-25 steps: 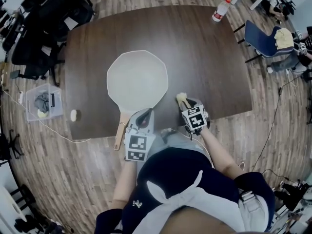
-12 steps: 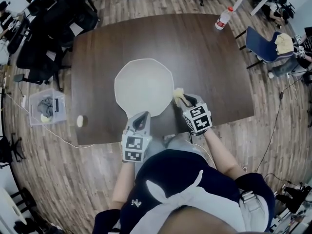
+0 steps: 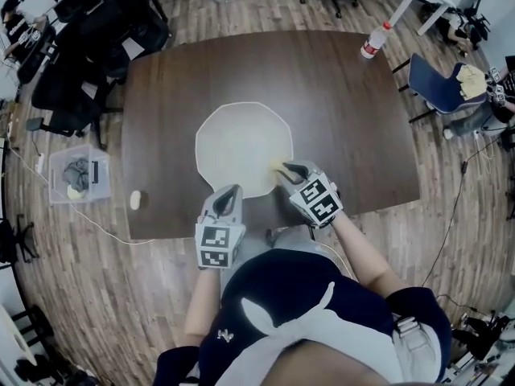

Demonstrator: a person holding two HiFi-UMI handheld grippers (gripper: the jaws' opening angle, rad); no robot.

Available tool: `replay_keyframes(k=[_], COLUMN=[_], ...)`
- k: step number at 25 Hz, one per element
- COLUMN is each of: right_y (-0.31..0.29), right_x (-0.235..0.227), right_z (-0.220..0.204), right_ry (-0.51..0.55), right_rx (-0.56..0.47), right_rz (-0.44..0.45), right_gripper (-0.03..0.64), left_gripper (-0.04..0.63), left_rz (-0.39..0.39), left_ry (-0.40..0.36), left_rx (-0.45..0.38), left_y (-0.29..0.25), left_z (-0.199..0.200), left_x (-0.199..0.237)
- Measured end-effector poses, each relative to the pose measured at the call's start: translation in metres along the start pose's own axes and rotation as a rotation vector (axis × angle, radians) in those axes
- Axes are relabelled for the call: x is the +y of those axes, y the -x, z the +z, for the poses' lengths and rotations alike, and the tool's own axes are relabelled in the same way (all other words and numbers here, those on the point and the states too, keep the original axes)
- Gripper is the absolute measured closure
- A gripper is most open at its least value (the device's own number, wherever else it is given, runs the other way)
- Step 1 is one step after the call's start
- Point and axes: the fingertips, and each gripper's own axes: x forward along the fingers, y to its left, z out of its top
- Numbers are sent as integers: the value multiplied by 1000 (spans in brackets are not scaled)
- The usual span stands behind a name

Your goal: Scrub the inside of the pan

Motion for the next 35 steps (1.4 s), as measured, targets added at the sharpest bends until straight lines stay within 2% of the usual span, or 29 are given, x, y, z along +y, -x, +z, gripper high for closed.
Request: replay_keyframes(k=[6,14,19,28,35], right_y=[-18,-45,-67,-94,-116], right_x=[32,66,86,108,113], right_z=[17,25,23,28,20], right_ry=[112,190,231,368,369], right_rx=[7,60,115,183,248], right_rz=[104,251,327,410,472], right_gripper=[537,535,535,535,534], left_gripper=[592,592,592,592,592], left_rz=[61,137,156,179,191], left_ry=[41,94,123,141,160], left_rx=[-7,-11,-1,4,17], left_y=[13,30,36,37,34], left_z=[-8,-22,-35,-38,-44], left_x=[23,48,60,80,91])
